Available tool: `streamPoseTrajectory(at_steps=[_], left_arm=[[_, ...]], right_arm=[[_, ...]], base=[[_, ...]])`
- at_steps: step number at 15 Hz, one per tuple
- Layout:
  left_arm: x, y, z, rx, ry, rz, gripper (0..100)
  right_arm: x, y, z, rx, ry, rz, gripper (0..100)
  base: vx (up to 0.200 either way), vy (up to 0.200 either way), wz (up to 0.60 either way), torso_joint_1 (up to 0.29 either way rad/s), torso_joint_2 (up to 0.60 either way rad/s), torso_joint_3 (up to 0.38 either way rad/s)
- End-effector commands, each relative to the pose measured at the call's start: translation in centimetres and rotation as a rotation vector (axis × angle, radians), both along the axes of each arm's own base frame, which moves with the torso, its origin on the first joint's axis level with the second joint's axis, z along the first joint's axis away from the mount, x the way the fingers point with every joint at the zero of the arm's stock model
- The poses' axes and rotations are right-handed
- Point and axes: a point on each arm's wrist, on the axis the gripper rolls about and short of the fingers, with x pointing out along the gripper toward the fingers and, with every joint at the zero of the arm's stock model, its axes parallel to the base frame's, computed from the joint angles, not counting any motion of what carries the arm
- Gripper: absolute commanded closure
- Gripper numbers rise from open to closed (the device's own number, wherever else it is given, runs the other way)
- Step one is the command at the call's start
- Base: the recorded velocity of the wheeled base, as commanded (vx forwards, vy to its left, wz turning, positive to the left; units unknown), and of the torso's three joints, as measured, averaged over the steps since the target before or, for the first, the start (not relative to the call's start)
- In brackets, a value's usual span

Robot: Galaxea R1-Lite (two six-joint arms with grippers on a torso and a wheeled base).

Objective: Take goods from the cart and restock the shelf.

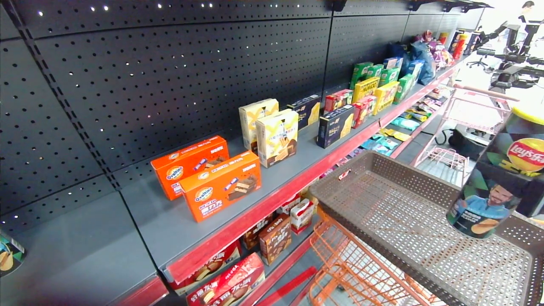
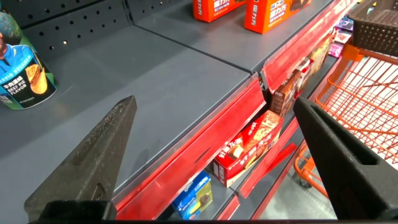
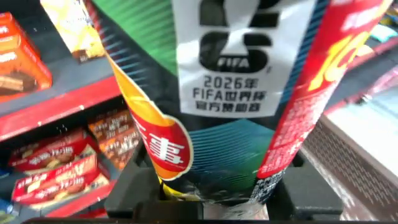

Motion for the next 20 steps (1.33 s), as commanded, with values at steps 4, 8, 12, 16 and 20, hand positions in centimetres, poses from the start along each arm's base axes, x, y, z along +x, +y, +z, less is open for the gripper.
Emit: streamPoseTrajectory(at_steps=[4, 8, 12, 16, 20], left_arm=[[0.00, 0.00, 0.00, 0.000, -0.001, -0.001, 0], [0.00, 0.00, 0.00, 0.000, -0.001, 0.000, 0], [0.00, 0.00, 0.00, 0.000, -0.001, 0.000, 0], [0.00, 0.00, 0.00, 0.000, -0.001, -0.001, 0], [0.00, 0.00, 0.00, 0.000, -0.001, 0.000, 0]], right_arm=[[-3.51, -0.20, 0.93, -0.029, -0.091, -0.113, 100], [-3.80, -0.04, 0.46, -0.029, -0.080, -0.098, 100], [-3.79, 0.27, 0.26, -0.029, -0.070, -0.073, 100], [-3.61, 0.60, 0.24, -0.029, -0.064, -0.051, 100], [-3.55, 0.66, 0.10, -0.030, -0.057, -0.047, 100]], base=[[0.000, 0.000, 0.00, 0.000, 0.00, 0.000], [0.000, 0.000, 0.15, 0.001, 0.00, 0.002], [0.000, 0.000, 0.60, 0.006, 0.00, 0.005], [0.000, 0.000, 0.60, 0.002, 0.00, 0.001], [0.000, 0.000, 0.60, 0.005, 0.00, 0.001]])
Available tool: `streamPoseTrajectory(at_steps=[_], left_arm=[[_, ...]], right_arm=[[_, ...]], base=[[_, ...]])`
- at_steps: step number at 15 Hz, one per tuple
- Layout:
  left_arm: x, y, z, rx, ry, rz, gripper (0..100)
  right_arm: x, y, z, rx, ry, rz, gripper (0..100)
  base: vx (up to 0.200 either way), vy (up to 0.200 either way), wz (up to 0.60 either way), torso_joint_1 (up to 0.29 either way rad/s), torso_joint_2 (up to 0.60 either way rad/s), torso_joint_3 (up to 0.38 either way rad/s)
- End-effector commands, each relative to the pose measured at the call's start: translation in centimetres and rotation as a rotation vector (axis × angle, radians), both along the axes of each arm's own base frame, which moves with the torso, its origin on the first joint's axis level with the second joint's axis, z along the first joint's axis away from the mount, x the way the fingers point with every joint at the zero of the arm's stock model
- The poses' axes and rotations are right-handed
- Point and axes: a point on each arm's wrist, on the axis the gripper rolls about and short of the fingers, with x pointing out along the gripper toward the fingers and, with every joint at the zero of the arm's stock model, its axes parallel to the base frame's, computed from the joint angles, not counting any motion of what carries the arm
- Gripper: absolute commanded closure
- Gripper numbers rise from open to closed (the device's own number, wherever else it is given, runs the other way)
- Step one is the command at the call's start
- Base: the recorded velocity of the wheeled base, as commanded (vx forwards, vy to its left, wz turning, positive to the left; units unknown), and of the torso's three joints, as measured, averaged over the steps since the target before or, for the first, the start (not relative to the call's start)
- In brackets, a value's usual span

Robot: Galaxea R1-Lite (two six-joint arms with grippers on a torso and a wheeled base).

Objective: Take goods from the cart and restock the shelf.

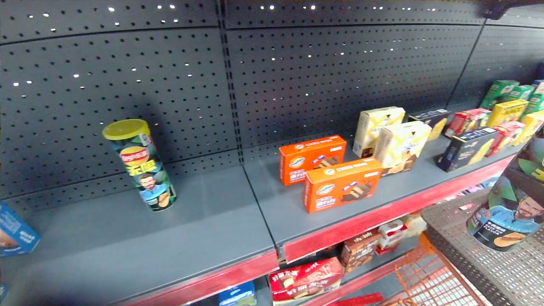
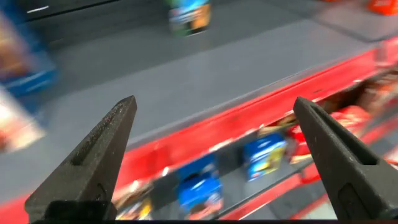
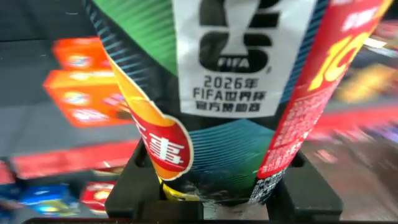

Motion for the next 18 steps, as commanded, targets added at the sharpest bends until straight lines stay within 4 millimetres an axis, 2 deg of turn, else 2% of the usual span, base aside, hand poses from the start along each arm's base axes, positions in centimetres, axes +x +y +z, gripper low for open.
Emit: streamPoseTrajectory(at_steps=[1, 2, 8, 11, 14, 18], left_arm=[[0.0, 0.0, 0.0, 0.000, -0.001, 0.000, 0], [0.0, 0.0, 0.0, 0.000, -0.001, 0.001, 0], [0.0, 0.0, 0.0, 0.000, -0.001, 0.000, 0], [0.0, 0.0, 0.0, 0.000, -0.001, 0.001, 0], [0.0, 0.0, 0.0, 0.000, -0.001, 0.001, 0], [0.0, 0.0, 0.0, 0.000, -0.001, 0.001, 0]], right_arm=[[0.1, 0.0, -0.1, -0.001, 0.006, 0.001, 100], [0.0, 0.0, -0.1, -0.001, 0.003, -0.002, 100], [-1.6, -0.2, -0.8, -0.001, -0.021, 0.000, 100], [-2.4, -0.5, -1.2, -0.085, -0.044, -0.086, 100], [-3.6, -0.6, -1.6, -0.111, -0.061, -0.084, 100], [-3.7, -0.4, -1.8, -0.110, -0.057, -0.071, 100]], base=[[0.000, 0.000, 0.60, 0.002, 0.01, -0.002], [0.000, 0.000, 0.60, 0.002, 0.00, -0.007], [0.000, 0.000, 0.00, 0.000, 0.00, 0.000], [0.000, 0.000, 0.00, 0.000, 0.00, 0.000], [0.000, 0.000, 0.00, 0.000, 0.00, 0.000], [0.000, 0.000, 0.60, 0.001, 0.00, 0.002]])
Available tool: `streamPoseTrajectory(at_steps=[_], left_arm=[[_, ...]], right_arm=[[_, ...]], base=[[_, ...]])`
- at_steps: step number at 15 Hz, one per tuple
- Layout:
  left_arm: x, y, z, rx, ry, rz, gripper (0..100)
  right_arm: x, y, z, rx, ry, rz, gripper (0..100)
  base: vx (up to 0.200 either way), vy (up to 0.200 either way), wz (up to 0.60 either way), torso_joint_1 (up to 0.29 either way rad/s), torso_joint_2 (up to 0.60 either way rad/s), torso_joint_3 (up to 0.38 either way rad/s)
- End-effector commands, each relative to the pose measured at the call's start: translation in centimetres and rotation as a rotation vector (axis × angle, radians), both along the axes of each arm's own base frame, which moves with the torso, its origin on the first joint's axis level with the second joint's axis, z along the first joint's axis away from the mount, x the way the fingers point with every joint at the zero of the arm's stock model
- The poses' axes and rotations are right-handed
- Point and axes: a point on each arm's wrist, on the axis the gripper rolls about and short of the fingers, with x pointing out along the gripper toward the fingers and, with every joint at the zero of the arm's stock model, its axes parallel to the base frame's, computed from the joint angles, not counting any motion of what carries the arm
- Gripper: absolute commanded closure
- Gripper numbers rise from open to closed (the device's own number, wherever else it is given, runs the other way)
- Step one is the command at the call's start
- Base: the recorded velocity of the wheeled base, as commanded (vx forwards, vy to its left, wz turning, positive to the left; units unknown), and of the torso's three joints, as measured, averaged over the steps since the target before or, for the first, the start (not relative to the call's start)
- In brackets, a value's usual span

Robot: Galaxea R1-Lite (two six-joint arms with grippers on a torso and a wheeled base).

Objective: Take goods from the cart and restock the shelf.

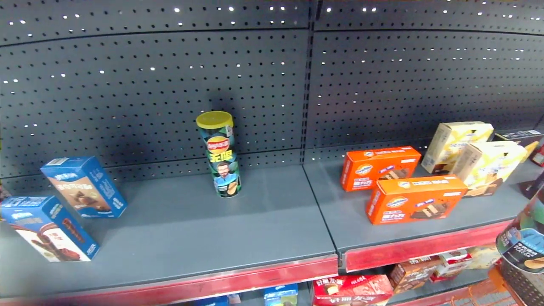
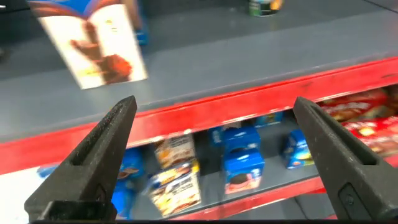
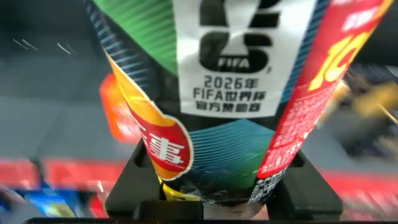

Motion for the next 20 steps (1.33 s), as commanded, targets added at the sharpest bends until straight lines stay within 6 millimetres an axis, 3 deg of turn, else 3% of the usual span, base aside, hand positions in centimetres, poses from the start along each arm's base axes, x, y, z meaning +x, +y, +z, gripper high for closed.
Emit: streamPoseTrajectory(at_steps=[1, 4, 8, 10, 13, 20], left_arm=[[0.0, 0.0, 0.0, 0.000, 0.001, 0.001, 0], [0.0, 0.0, 0.0, 0.000, 0.001, -0.001, 0], [0.0, 0.0, 0.0, 0.000, 0.001, -0.001, 0], [0.0, 0.0, 0.0, 0.000, 0.001, 0.001, 0], [0.0, 0.0, 0.0, 0.000, 0.001, 0.001, 0], [0.0, 0.0, 0.0, 0.000, 0.001, -0.001, 0]], right_arm=[[-0.1, 0.0, -0.1, 0.001, -0.002, 0.004, 100], [-0.5, -0.1, 0.2, 0.042, -0.024, -0.005, 100], [-2.6, -0.4, 1.5, 0.071, -0.133, -0.016, 100], [-3.5, -0.3, -0.4, 0.074, -0.105, 0.027, 100], [-4.1, -0.3, -1.2, 0.075, -0.085, 0.032, 100], [-5.8, -0.4, 0.1, 0.291, 0.033, 0.099, 100]], base=[[0.000, 0.000, 0.60, 0.002, 0.00, 0.002], [0.000, 0.000, 0.00, 0.000, 0.00, 0.000], [0.000, 0.000, 0.00, 0.000, 0.00, 0.000], [0.000, 0.000, 0.00, 0.000, 0.00, 0.000], [0.000, 0.000, 0.00, 0.000, 0.00, 0.000], [0.000, 0.000, 0.00, 0.000, 0.00, 0.000]])
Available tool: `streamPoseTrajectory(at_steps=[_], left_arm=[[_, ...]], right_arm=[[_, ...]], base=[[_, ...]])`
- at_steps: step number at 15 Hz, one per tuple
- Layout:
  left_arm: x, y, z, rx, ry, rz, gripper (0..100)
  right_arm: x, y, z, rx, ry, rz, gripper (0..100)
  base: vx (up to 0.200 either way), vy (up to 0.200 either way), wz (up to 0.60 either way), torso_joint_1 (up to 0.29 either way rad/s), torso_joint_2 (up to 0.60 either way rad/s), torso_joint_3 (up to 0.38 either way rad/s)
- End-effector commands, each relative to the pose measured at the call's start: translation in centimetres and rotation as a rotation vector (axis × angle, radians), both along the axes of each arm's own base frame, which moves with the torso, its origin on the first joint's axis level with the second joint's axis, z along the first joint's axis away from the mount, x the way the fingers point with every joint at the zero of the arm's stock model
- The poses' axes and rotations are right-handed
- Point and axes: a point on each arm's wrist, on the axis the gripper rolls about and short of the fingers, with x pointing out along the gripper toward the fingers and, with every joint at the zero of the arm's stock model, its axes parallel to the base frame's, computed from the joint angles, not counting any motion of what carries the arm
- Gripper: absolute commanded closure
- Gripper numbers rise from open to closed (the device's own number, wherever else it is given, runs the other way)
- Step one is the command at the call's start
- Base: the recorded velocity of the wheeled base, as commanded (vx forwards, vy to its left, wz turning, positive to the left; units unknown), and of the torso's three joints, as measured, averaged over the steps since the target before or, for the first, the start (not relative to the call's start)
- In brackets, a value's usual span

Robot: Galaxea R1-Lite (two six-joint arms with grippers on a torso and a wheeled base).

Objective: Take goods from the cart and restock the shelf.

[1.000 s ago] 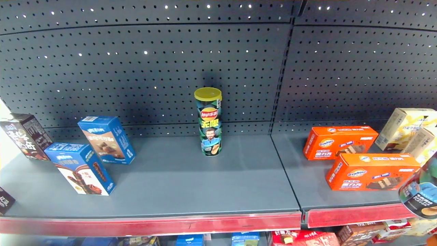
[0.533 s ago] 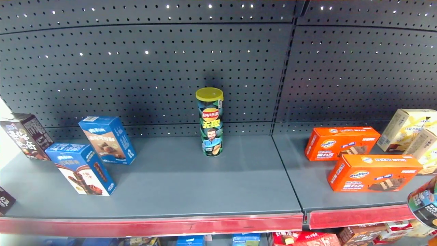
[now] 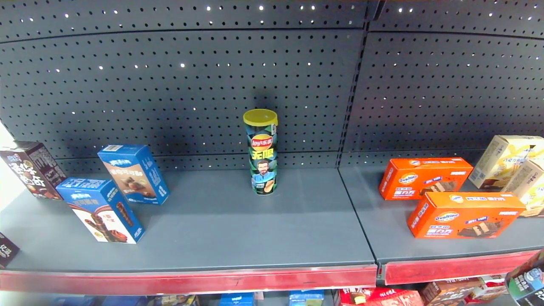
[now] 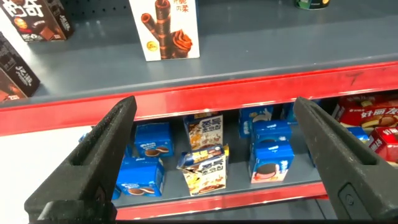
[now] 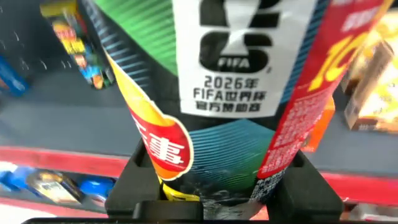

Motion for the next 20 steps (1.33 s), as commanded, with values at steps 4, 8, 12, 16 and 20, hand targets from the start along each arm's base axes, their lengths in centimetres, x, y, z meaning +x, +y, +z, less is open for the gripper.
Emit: streamPoseTrajectory(at_steps=[4, 8, 12, 16, 20], left_arm=[[0.0, 0.0, 0.0, 0.000, -0.001, 0.001, 0], [0.0, 0.0, 0.0, 0.000, -0.001, 0.001, 0], [0.0, 0.0, 0.0, 0.000, -0.001, -0.001, 0], [0.0, 0.0, 0.0, 0.017, -0.003, -0.005, 0], [0.0, -0.1, 0.0, 0.092, -0.010, -0.052, 0]], right_arm=[[-1.7, -0.5, -0.1, -0.036, -0.022, -0.057, 100], [-2.0, -0.5, -0.6, -0.068, -0.031, -0.027, 100], [-1.0, -0.2, -1.2, -0.085, 0.034, -0.022, 100], [-1.2, -0.6, -2.1, -0.107, 0.153, -0.142, 100], [-2.2, -0.8, -2.1, -0.110, 0.164, -0.183, 100]], base=[[0.000, 0.000, 0.00, 0.000, 0.00, 0.000], [0.000, 0.000, 0.00, 0.000, 0.00, 0.000], [0.000, 0.000, 0.00, 0.000, 0.00, 0.000], [0.000, 0.000, 0.00, 0.000, 0.00, 0.000], [0.000, 0.000, 0.00, 0.000, 0.00, 0.000]])
